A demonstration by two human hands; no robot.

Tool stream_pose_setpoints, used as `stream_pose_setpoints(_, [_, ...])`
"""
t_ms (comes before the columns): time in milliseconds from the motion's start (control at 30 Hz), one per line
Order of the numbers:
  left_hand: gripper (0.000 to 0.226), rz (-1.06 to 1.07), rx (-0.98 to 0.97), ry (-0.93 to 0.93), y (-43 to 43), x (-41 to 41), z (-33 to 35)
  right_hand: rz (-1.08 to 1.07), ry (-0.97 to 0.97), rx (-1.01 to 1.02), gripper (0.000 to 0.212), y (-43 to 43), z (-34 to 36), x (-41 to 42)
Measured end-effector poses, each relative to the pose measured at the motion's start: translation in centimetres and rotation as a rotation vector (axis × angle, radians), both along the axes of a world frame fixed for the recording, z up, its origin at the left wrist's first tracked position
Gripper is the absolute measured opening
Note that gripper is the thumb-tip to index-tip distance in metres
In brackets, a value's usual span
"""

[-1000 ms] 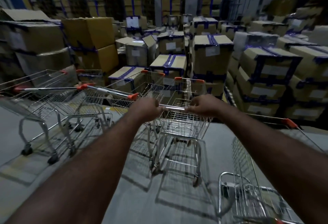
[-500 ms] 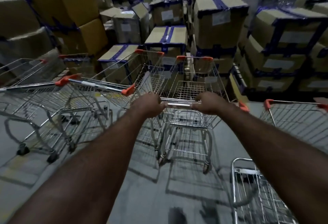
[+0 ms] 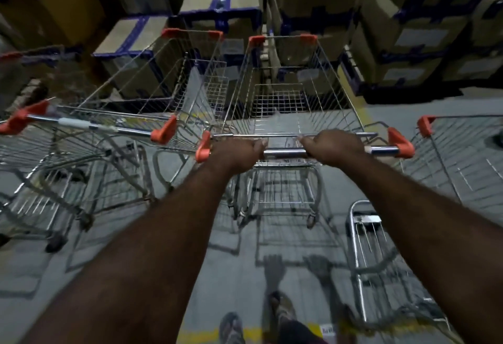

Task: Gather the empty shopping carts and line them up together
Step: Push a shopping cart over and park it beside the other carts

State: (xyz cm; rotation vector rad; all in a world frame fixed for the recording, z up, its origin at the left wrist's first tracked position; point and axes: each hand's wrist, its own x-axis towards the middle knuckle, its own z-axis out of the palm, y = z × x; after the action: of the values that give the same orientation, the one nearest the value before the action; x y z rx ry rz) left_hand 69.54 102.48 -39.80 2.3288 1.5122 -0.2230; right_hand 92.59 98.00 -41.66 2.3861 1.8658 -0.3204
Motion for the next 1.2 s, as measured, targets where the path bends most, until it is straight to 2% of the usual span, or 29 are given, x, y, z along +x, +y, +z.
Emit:
stream_pose_setpoints(100, [0.071,-0.058,-0.006,-0.012,0.0,0.2,-0.4,-0.01,-0.06,0.064,0.074,-1.0,0.5,-0.1])
stream_pose_setpoints(400, [0.078,-0.207,0.018,-0.054,-1.8,-0.5,-1.8,0.012,-0.143,0.087,0.08,-4.7,0.1,0.3])
stream_pose_setpoints(600, [0.077,-0.243,0.043,-0.054,-4.3,-1.1,-2.0,-0.031,-0.037,0.12,0.07,-9.0,0.0,0.0])
stream_pose_setpoints(733, [0.077,-0.279,0.076,-0.032,-6.6,-1.0,-2.0,-0.115,-0.082,0.091,0.088,-12.4,0.5,0.4])
stream_pose_setpoints(967, [0.078,-0.197,0.026,-0.071,-11.2,-1.1,-1.9,-0.167,-0.018,-0.06,0.095,-16.2,1.0,0.5])
stream_pose_setpoints(1067, [0.077,-0.135,0.105,-0.081,-13.4,-1.5,-2.1,-0.153,0.053,-0.053,0.097,-18.1,1.2,0.3])
stream_pose_setpoints(1200, [0.087,-0.001,0.226,-0.025,-16.7,-2.0,-3.0,-0.045,0.071,-0.036,0.096,-21.0,0.9,-0.3])
